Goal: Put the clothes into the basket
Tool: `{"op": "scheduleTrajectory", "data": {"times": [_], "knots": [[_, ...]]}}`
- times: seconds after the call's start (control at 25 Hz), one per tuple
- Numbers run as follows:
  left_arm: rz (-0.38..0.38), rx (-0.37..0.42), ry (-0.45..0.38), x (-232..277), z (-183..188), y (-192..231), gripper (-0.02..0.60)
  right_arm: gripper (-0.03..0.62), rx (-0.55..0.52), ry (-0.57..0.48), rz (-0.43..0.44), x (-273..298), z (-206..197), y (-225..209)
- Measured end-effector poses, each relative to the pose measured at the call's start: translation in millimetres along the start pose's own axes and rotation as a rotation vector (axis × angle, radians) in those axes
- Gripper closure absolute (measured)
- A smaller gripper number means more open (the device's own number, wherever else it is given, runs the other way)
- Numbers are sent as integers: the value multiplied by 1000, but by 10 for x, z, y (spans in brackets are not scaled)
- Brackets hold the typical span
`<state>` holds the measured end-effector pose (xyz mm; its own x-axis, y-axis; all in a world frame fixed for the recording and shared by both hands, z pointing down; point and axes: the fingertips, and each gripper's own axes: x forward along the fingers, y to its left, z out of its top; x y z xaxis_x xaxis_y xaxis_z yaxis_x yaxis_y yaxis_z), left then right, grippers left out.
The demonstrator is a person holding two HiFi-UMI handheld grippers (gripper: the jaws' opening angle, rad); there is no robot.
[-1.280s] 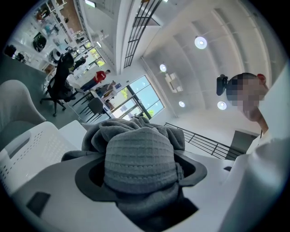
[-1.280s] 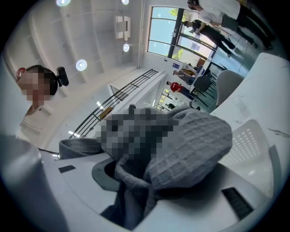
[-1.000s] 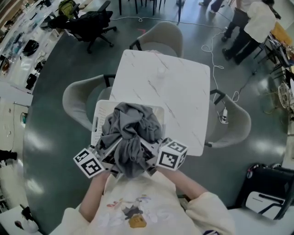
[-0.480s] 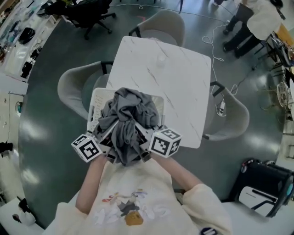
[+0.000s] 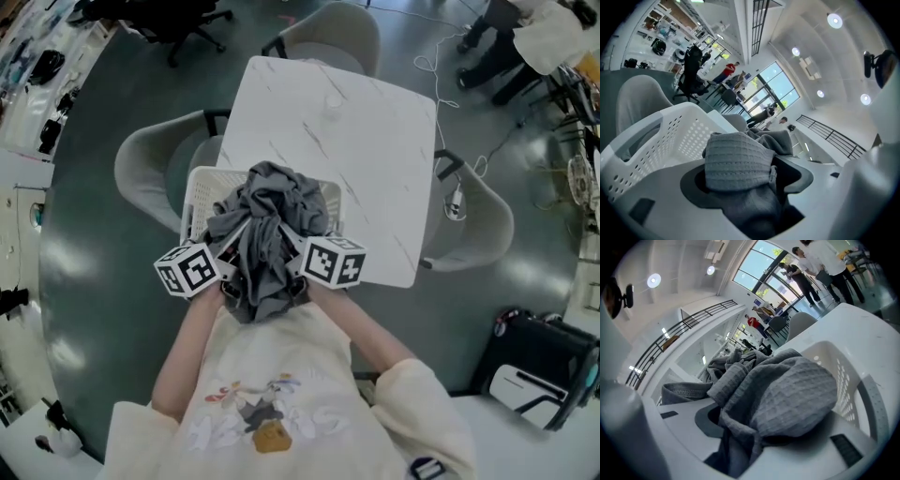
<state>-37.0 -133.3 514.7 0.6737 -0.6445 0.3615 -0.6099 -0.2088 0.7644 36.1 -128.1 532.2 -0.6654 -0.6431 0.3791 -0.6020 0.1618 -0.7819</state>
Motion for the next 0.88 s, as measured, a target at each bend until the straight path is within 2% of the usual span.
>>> {"op": "scheduleTrajectory", "data": {"times": [0.12,0.28,0.48,0.76,0.88], "knots": [[57,6,46,93,-31,182,232,437,-8,27,-80,103,-21,-157],[84,-2,85,153,-68,325,232,437,-7,53,-134,183,-64,-265],[179,15,120,231,-132,610,245,436,76,77,-198,325,-174,-544],[193,-28,192,382,-261,860,258,436,87,107,-273,432,-281,-772],[217,-17,242,450,-349,973,258,436,119,121,-322,447,-371,-913]]}}
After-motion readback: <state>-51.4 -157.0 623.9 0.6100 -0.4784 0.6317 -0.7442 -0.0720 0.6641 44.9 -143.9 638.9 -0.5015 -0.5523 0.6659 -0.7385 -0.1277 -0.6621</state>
